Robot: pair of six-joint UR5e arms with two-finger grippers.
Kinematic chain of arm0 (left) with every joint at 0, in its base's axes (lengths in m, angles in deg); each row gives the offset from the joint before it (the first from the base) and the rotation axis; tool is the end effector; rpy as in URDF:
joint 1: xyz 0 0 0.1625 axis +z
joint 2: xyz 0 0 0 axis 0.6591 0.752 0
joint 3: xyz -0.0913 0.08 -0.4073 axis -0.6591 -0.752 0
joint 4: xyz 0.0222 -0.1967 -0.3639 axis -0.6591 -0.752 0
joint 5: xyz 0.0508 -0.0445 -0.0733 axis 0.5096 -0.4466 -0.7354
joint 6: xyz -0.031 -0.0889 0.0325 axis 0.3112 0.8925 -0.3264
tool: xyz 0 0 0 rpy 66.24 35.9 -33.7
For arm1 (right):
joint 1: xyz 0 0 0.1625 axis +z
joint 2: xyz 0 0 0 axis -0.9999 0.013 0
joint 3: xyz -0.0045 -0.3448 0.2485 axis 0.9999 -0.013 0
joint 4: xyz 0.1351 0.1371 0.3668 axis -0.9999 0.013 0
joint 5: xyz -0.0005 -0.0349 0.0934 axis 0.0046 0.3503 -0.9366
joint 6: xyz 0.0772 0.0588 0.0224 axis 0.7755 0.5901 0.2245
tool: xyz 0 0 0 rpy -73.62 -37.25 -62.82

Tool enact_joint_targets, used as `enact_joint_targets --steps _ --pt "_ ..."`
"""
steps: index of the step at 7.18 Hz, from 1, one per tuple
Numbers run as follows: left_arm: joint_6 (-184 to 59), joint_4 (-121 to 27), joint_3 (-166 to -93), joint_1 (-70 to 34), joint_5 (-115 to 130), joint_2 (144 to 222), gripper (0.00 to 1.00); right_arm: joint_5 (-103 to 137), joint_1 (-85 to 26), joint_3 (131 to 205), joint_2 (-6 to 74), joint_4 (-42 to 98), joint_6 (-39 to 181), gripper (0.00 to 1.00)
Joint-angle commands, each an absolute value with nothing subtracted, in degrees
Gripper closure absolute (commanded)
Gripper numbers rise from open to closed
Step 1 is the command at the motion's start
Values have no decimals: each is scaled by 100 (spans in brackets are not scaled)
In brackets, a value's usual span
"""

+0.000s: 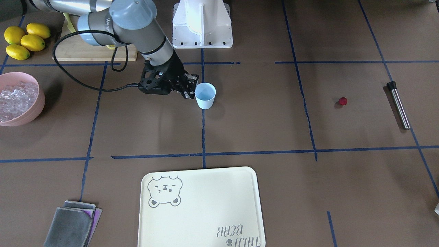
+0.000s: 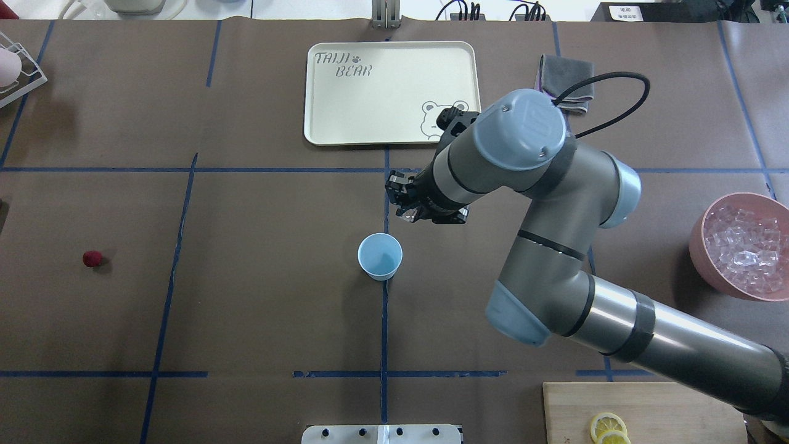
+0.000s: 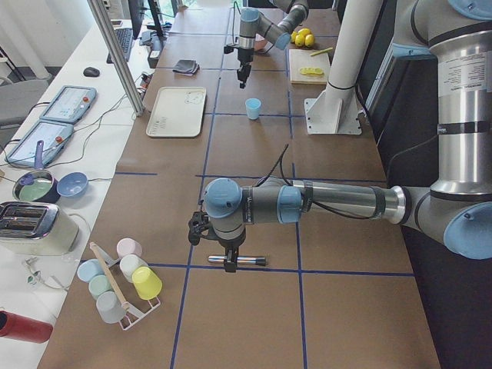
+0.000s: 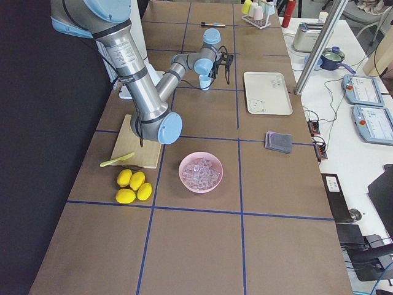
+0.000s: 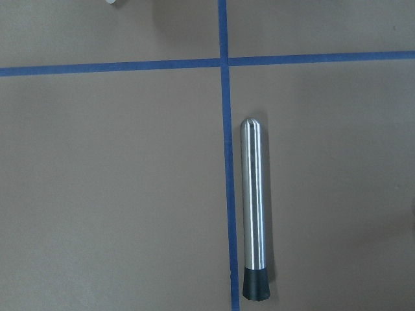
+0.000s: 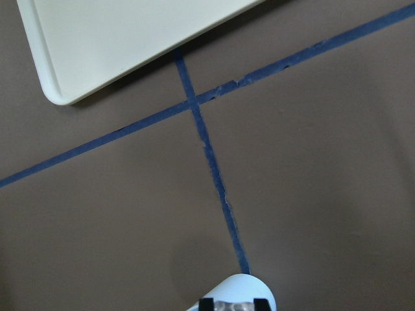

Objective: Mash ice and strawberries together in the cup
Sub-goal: 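Carry the ice cube with the right gripper over the blue cup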

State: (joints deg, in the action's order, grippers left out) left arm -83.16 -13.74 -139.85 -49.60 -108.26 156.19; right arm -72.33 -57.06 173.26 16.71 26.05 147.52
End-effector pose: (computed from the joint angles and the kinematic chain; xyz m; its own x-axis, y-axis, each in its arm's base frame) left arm -0.0667 -0.4330 0.6287 0.6786 0.0562 -0.7324 -0.0555 0.9981 0.0252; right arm -0.5086 -0.4332 0.1759 0.3980 0.3097 0.8635 -0.2358 0.9442 -0.2299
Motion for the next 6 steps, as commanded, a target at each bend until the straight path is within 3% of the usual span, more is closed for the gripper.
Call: enact_joint_targets --steps 1,5,6 --pt "-8307 -1363 -14045 -4956 -10857 15611 0 -6966 -5972 17032 1353 2595 14855 83" --pt "-8306 -1346 -14063 -4956 -11121 15611 0 -6966 -6183 17040 1537 2639 14846 73" --pt "-8298 -1337 -14080 -4956 -11130 15611 0 -6957 -6183 17032 1520 2639 14855 61"
